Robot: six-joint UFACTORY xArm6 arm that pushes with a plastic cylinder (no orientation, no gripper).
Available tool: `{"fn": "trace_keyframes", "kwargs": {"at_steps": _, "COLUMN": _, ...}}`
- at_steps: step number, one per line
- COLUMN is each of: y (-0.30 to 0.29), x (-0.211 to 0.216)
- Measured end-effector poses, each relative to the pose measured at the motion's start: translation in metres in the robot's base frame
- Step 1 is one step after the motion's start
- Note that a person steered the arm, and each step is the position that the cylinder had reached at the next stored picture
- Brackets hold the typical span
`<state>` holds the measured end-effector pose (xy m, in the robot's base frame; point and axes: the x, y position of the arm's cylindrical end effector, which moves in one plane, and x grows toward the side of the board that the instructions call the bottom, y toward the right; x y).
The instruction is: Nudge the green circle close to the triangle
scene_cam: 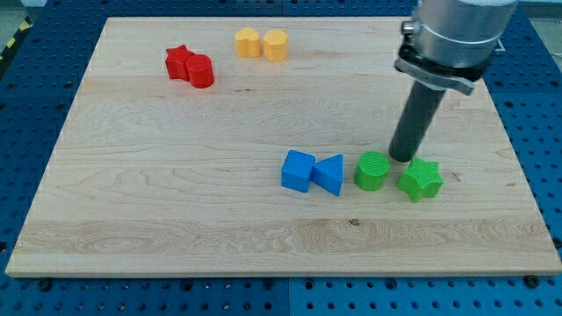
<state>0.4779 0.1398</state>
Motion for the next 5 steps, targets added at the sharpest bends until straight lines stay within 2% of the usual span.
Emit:
{"fn": "trace_keyframes", "kwargs": {"at_steps": 3, "y": -0.045, "x": 0.002}}
{"fn": "trace_keyframes", "kwargs": {"at_steps": 5, "y": -0.046, "x": 0.002}}
